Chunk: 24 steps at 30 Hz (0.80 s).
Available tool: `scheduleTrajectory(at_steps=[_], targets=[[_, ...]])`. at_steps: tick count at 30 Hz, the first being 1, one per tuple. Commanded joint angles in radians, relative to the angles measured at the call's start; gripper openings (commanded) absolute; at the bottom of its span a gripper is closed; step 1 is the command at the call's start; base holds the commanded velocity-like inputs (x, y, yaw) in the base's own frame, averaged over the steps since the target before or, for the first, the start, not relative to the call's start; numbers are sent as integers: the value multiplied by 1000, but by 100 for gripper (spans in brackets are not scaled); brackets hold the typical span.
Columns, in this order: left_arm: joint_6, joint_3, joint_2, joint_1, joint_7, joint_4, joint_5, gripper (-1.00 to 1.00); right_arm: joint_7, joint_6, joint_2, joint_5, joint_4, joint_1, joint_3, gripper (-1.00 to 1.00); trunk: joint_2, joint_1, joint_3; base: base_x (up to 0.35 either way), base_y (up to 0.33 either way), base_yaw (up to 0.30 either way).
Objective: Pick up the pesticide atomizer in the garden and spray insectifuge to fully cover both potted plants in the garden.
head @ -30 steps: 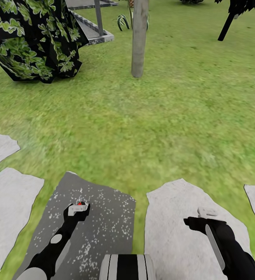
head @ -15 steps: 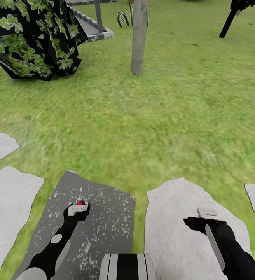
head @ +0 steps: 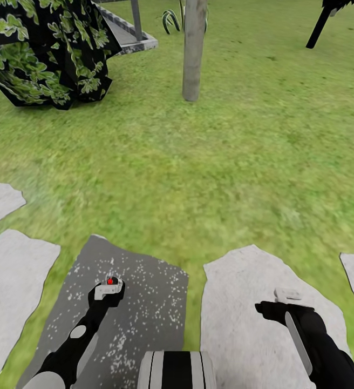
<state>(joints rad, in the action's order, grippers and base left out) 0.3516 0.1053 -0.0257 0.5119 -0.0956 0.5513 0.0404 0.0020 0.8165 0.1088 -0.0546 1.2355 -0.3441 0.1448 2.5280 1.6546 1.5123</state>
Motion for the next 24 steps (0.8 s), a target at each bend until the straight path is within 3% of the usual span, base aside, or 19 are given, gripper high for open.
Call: scheduleTrajectory(at_steps=[1,24], targets=[[3,7,1,0,-10,-1,4,100,0,4,0,-5,1,0,1,100,0,0,1,0,0,0],[3,6,1,0,-10,-1,4,100,0,4,0,-5,1,0,1,100,0,0,1,30,0,0]])
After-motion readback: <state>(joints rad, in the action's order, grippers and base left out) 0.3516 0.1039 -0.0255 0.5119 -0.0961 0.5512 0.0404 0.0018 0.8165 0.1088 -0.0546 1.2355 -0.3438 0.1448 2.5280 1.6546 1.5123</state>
